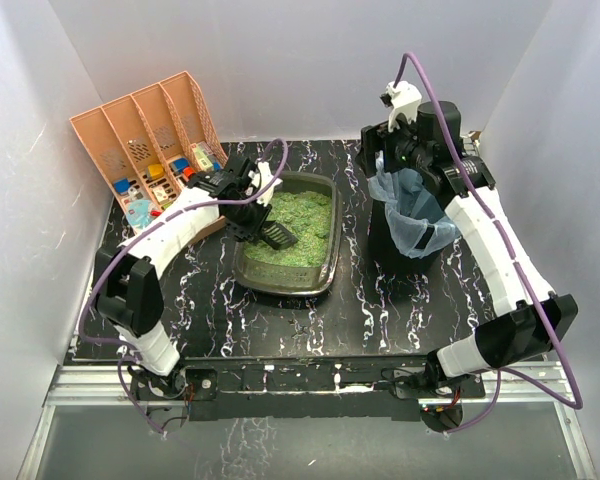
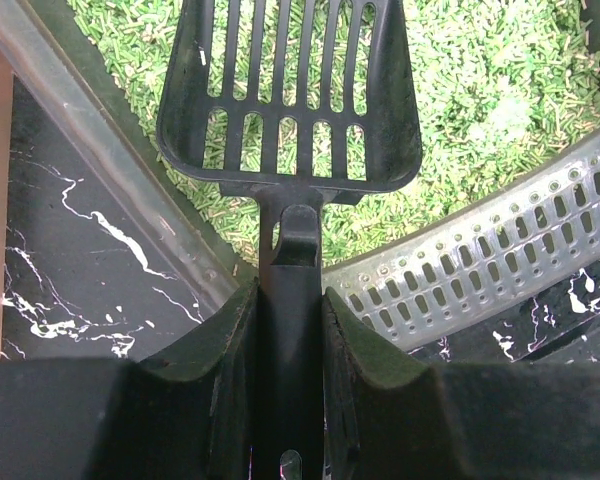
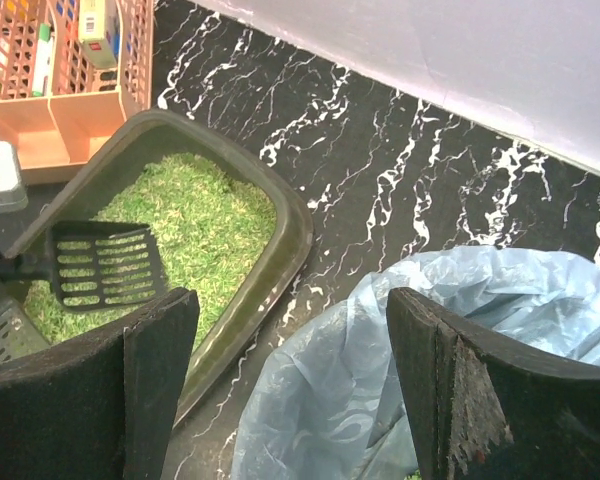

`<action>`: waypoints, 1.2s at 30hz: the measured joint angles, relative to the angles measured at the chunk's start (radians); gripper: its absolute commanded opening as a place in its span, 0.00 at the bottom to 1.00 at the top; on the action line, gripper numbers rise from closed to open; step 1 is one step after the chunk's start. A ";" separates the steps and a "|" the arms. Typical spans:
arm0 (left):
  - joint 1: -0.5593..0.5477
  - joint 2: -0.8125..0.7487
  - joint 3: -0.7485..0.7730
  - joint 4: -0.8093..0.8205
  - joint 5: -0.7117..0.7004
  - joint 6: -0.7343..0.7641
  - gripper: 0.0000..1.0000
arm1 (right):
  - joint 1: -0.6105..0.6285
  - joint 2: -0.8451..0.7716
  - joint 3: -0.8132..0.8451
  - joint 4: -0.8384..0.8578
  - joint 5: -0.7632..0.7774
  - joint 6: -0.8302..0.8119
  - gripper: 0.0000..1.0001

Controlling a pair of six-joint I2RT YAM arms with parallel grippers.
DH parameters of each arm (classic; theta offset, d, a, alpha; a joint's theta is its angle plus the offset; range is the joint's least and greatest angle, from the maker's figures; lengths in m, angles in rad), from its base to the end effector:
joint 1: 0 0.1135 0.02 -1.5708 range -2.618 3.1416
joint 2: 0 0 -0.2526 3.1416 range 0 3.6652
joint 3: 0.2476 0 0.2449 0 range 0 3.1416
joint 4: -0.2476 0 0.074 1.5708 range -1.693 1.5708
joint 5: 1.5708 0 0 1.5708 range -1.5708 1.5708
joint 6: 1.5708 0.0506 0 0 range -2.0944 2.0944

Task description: Clean the litter box

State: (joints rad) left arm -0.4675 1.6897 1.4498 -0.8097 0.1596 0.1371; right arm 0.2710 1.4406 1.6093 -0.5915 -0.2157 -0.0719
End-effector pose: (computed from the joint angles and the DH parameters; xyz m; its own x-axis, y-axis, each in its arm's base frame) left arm 0.3147 -0.1679 0.2587 -0.6964 0.5027 -0.5121 0.6165 0.7843 -0.0685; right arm 0.3090 0.0971 0.4124 -0.3620 -0.1734 -0.9159 -0.4768 0.8787 0.0221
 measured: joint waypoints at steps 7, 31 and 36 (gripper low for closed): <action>-0.016 0.046 0.035 0.019 -0.021 -0.015 0.00 | -0.019 -0.002 -0.056 -0.006 -0.028 0.006 0.83; -0.043 0.132 -0.009 0.292 -0.044 -0.082 0.00 | -0.071 -0.053 -0.133 0.023 -0.113 0.047 0.83; -0.045 0.132 -0.072 0.418 -0.014 -0.093 0.00 | -0.077 -0.053 -0.134 0.026 -0.128 0.048 0.83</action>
State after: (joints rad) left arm -0.5129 1.8221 1.3777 -0.3916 0.1452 0.0444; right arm 0.1940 1.3880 1.4750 -0.5652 -0.3435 -0.0235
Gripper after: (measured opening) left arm 0.237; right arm 0.831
